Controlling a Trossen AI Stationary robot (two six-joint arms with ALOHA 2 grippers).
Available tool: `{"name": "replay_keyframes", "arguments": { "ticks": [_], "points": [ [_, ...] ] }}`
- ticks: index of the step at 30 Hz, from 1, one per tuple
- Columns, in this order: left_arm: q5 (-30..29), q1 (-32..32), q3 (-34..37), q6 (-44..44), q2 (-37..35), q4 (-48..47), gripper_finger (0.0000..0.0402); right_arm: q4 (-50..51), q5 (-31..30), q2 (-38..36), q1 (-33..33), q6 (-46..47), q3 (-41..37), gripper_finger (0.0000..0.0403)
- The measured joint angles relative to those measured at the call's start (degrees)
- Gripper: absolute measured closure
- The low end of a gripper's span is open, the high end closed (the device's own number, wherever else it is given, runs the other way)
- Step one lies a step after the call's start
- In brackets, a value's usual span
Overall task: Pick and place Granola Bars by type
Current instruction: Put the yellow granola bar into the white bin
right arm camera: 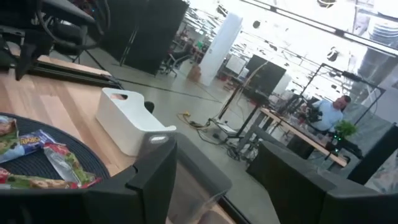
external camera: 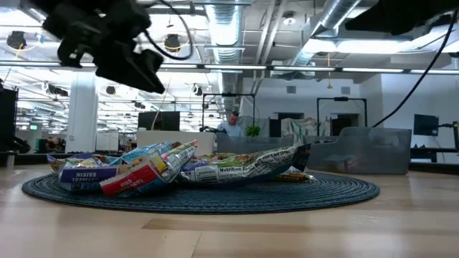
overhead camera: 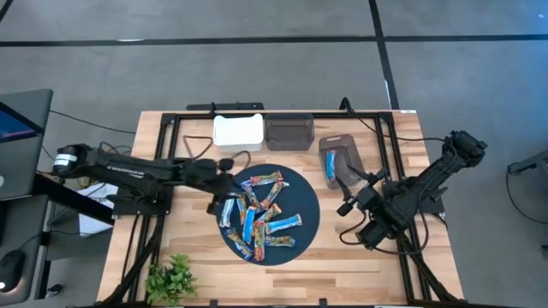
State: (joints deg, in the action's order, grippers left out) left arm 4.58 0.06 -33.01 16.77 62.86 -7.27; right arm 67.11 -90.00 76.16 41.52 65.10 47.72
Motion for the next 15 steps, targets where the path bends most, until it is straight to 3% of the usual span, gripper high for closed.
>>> {"name": "replay_keyframes", "arguments": {
  "ticks": [9,15],
  "points": [
    [-4.7,-2.7,-16.7,-17.9,12.3,-31.2,0.0276,-0.4,0.1,-0.2,0.9,0.1,-0.1,0.0188],
    [-6.0,-3.2,-18.3,-31.0,17.7,-35.3,0.0276,-0.3,1.3,-0.2,0.9,0.9,-0.1,0.0188]
  ]
}}
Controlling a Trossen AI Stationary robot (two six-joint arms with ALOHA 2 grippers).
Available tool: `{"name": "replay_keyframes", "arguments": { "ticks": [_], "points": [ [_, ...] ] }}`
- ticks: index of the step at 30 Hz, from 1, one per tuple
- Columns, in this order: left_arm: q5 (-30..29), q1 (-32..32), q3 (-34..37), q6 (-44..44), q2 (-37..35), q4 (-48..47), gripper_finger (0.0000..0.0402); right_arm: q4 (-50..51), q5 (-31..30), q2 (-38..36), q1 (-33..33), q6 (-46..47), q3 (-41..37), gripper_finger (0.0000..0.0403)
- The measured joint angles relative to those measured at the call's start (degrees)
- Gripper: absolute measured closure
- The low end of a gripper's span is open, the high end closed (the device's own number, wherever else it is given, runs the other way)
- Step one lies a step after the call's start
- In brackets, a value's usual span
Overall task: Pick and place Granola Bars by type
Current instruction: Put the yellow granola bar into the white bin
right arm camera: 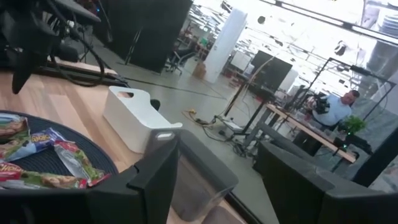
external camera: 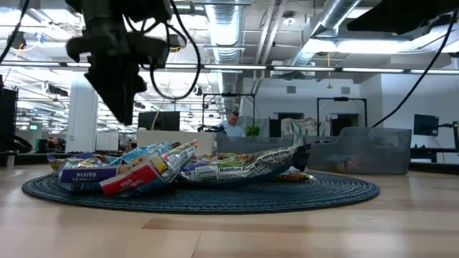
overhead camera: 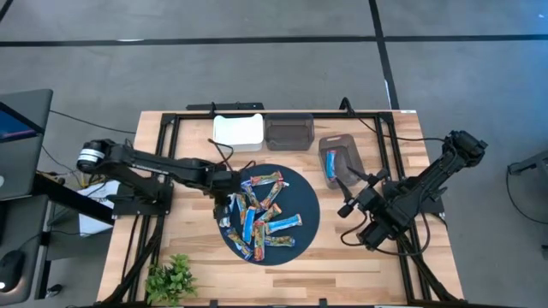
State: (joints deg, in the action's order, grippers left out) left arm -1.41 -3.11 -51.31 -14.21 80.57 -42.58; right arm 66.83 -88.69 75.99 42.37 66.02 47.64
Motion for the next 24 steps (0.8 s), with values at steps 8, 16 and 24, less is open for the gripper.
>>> {"name": "replay_keyframes", "arguments": {
  "ticks": [8,16,24],
  "points": [
    [2.7,0.0,0.0,-10.8,4.0,-0.5,0.0276,0.8,0.1,0.0,0.0,0.0,0.0,0.0192],
    [2.7,-0.2,0.0,-7.6,4.0,-0.6,0.0276,1.7,0.1,0.0,-0.2,0.0,0.0,0.0191],
    [2.7,-2.3,0.0,5.0,3.9,-0.6,0.0276,1.8,1.0,0.2,-1.7,-0.4,0.0,0.0199]
  ]
}}
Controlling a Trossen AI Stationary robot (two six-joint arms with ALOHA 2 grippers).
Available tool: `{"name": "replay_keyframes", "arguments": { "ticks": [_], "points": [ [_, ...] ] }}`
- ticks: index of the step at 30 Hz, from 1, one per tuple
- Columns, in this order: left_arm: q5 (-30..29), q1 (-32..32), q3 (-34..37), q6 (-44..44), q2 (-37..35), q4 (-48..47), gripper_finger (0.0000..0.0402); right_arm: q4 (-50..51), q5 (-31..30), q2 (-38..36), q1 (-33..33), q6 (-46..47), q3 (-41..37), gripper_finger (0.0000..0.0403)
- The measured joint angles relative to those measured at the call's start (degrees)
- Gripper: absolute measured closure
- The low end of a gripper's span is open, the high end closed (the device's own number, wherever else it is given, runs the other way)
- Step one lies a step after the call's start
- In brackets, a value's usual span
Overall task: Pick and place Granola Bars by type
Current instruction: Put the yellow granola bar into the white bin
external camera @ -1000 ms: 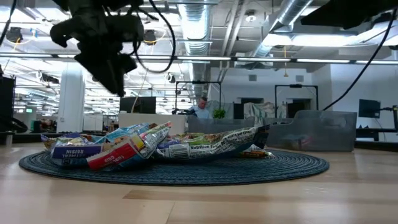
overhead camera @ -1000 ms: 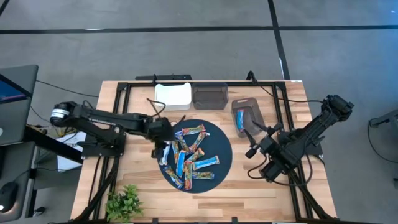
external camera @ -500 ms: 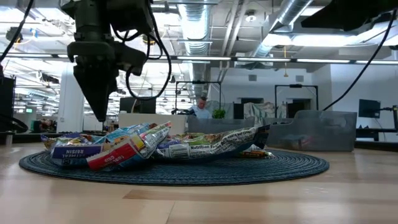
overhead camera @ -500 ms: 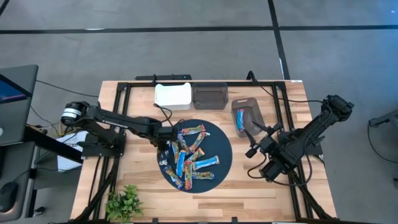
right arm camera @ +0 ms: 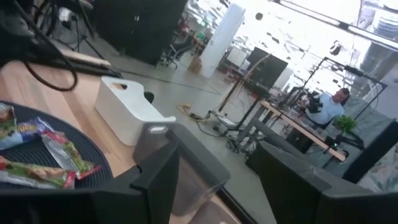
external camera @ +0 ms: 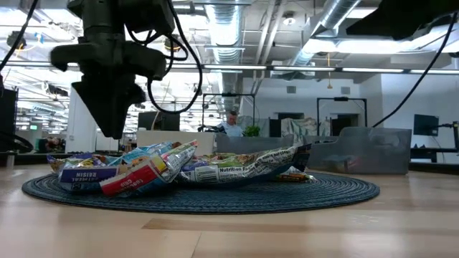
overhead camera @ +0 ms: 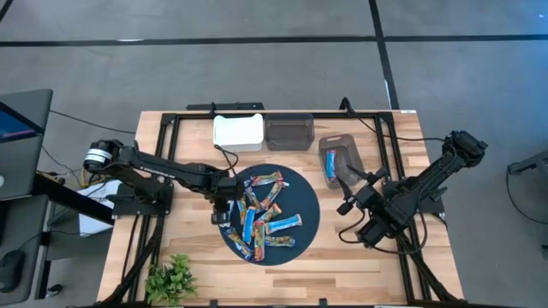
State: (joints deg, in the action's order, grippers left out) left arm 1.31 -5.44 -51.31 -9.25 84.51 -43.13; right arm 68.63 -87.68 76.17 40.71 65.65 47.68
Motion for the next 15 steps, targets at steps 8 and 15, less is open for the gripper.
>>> {"name": "replay_keyframes", "arguments": {
  "ticks": [8,15],
  "points": [
    [0.6,-2.2,0.0,1.7,0.0,0.9,0.0276,0.1,1.9,0.0,-1.6,-0.1,0.0,0.0205],
    [0.9,-4.1,2.1,-2.6,0.0,0.0,0.0276,0.1,2.3,0.0,-1.5,-0.1,0.0,0.0209]
  ]
}}
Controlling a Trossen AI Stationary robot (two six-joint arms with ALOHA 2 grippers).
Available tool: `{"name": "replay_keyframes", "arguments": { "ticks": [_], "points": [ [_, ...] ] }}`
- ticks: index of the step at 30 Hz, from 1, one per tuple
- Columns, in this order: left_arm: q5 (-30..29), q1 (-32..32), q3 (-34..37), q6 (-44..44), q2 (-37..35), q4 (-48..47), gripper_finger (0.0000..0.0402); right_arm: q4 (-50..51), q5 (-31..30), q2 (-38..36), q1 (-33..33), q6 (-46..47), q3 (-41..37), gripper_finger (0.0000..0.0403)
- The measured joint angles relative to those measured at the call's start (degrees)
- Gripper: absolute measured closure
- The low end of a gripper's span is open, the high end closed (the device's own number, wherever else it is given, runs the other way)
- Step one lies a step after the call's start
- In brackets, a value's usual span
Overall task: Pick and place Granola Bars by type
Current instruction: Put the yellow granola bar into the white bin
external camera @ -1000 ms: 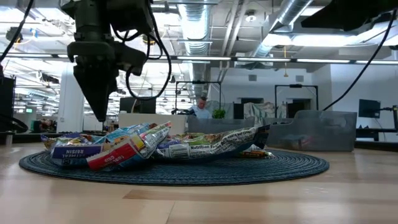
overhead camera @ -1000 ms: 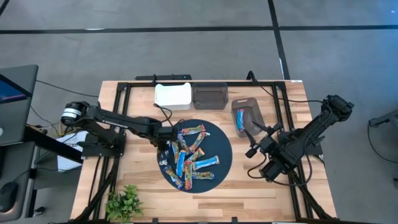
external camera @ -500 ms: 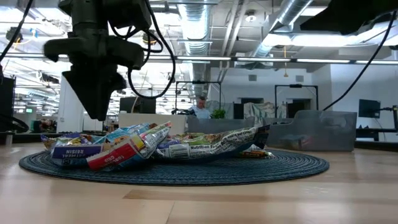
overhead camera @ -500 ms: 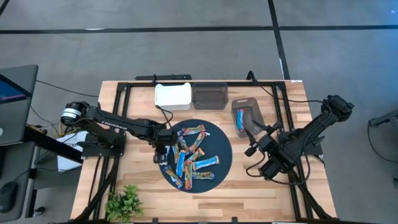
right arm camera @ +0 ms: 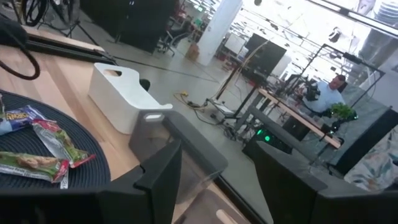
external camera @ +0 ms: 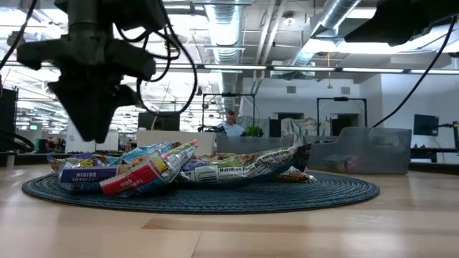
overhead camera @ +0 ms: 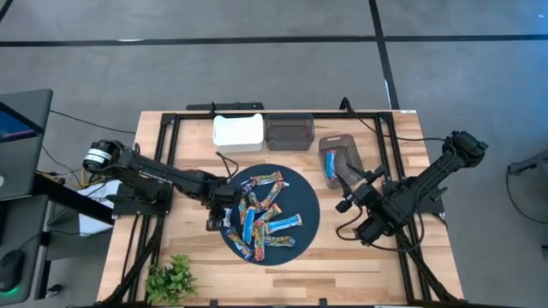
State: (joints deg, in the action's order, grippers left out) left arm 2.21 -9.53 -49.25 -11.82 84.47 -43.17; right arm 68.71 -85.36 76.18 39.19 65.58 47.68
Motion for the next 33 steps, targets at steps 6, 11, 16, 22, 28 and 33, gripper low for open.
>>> {"name": "replay_keyframes", "arguments": {
  "ticks": [6,11,16,22,28,33],
  "points": [
    [0.0,-0.2,2.8,-10.4,0.0,0.3,0.0276,0.0,0.0,0.0,0.1,0.0,0.0,0.021],
    [0.0,-0.1,2.9,-10.5,0.0,0.6,0.0276,0.0,0.0,0.0,0.1,0.0,0.0,0.0211],
    [-3.9,-0.1,2.9,-3.5,0.0,2.3,0.0276,-0.5,0.6,0.0,0.1,0.4,0.0,0.0213],
    [-6.2,-0.1,2.9,2.3,0.0,9.4,0.0276,-2.0,1.5,0.0,0.1,0.4,0.0,0.022],
    [-6.8,-0.5,2.9,13.6,0.0,15.8,0.0276,-2.8,3.3,0.0,0.1,0.4,0.0,0.0226],
    [-10.6,-0.9,2.9,21.4,0.0,16.0,0.0276,-2.8,5.4,0.0,0.3,0.4,0.0,0.0227]
  ]
}}
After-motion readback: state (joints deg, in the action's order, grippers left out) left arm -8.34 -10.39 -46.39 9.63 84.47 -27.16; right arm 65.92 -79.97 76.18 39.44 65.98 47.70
